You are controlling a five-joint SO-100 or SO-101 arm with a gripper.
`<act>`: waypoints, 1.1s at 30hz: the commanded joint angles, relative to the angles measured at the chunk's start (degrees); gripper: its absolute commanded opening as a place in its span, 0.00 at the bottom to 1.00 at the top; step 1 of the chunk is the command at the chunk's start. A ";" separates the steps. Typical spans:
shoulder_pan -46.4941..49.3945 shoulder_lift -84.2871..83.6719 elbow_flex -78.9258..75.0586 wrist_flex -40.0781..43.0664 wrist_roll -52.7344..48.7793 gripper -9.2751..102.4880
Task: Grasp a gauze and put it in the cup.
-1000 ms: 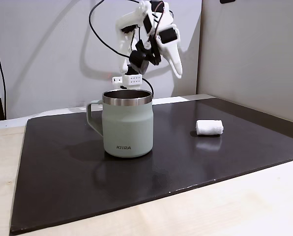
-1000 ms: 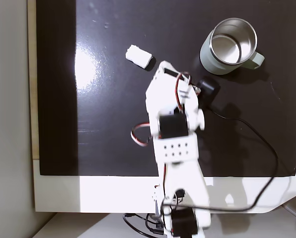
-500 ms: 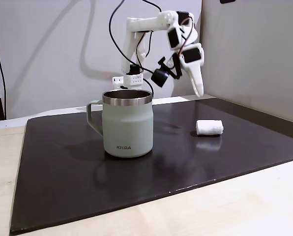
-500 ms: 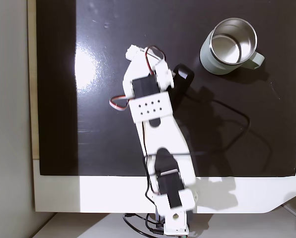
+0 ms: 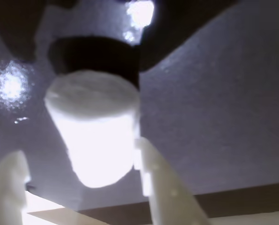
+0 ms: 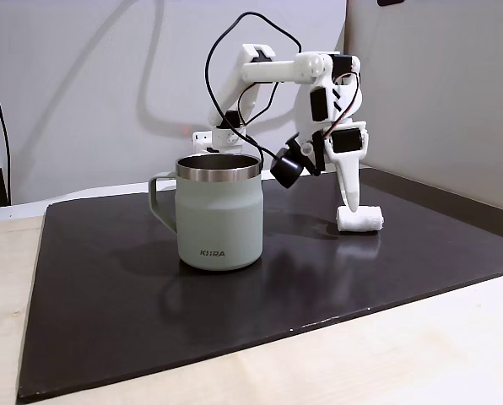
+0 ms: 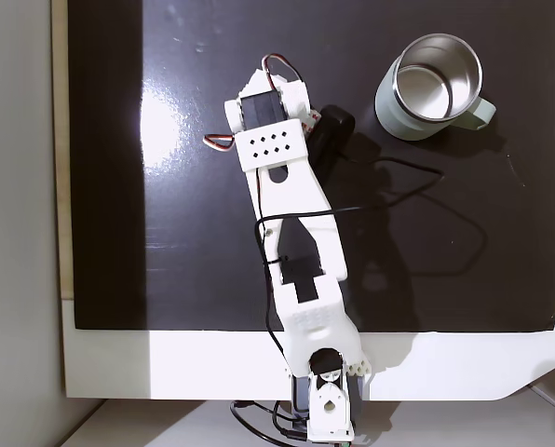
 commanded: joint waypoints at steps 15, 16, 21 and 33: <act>-1.67 -11.07 -15.91 2.11 -1.05 0.30; -1.85 -11.43 -16.17 2.11 -1.05 0.29; -2.20 -12.39 -17.40 2.29 -0.88 0.23; -2.02 -11.69 -20.30 5.80 -0.79 0.08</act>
